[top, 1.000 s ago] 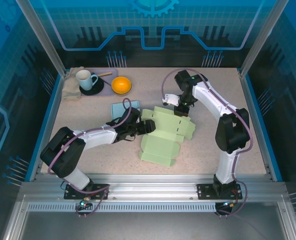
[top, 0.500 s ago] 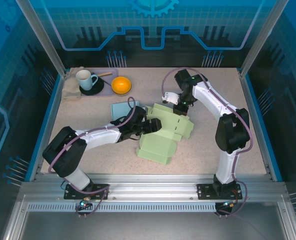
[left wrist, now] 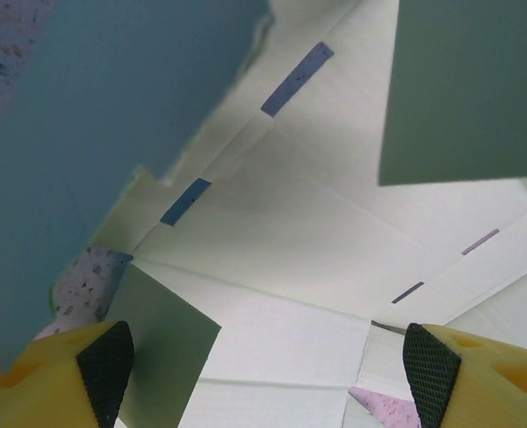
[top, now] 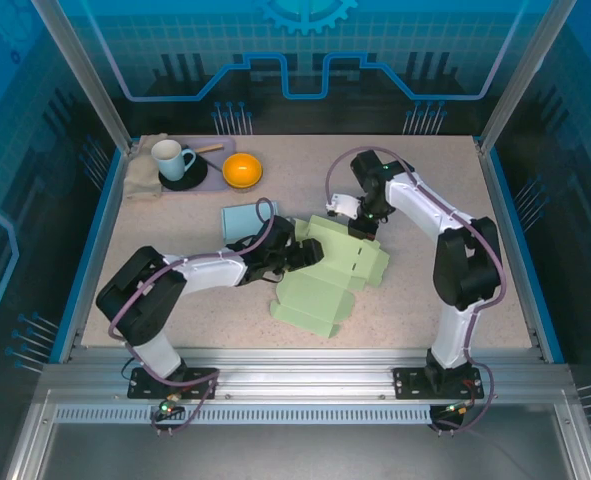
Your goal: Fold the paper box
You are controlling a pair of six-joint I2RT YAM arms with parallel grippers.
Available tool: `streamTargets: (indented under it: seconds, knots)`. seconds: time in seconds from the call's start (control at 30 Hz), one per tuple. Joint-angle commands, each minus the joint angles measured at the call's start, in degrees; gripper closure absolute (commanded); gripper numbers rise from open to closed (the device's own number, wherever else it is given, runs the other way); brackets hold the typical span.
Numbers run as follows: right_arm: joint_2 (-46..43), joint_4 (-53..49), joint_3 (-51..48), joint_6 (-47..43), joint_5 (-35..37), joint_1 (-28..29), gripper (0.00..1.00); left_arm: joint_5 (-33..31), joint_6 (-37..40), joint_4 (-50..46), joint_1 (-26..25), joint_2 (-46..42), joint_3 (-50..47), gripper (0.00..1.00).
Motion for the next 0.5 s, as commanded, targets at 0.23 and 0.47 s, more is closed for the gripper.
streamTargets:
  seconds: [0.23,0.47]
  knots:
    - [-15.2,26.7,-13.6,-7.7,14.2,2.9,1.00,-2.1,13.2,-9.5,5.6,-22.8,-3.9,0.17]
    - [-23.7,46.9,-26.2,-19.8,16.5,7.9,1.00,-6.7,21.1,-13.1,11.6,-32.7,-9.0,0.24]
